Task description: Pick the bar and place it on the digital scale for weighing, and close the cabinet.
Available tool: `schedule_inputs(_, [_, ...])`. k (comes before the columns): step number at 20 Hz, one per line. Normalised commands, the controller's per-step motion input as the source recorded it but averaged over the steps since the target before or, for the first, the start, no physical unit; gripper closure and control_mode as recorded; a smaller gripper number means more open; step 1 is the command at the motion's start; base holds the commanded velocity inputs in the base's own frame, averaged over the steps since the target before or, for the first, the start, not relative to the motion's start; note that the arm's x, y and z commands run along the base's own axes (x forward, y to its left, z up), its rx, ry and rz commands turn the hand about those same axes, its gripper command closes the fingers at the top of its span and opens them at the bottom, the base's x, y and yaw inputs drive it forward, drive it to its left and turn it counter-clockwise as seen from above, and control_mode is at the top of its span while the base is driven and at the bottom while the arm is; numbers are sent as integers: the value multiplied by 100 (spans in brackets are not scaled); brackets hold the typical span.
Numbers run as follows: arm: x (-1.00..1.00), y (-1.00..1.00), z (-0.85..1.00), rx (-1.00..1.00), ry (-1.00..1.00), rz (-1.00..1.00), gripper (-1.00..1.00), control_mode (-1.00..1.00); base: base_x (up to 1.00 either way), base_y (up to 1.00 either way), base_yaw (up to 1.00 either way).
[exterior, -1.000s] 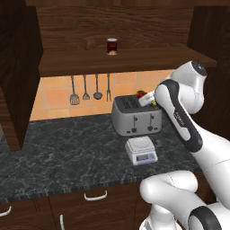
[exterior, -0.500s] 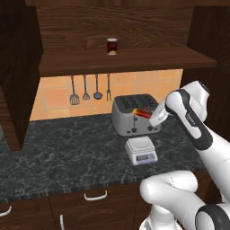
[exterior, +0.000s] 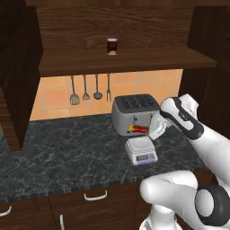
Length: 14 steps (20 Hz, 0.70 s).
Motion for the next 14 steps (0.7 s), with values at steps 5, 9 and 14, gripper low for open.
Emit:
schedule_inputs(5, [11, 0, -60, -1, 9, 10, 100, -100, 0, 0, 0])
schedule_inputs(9, [6, -1, -50, 0, 2, 7, 100, -100, 0, 0, 0])
schedule_inputs(14, [7, -6, -34, 0, 6, 1, 100, -100, 0, 0, 0])
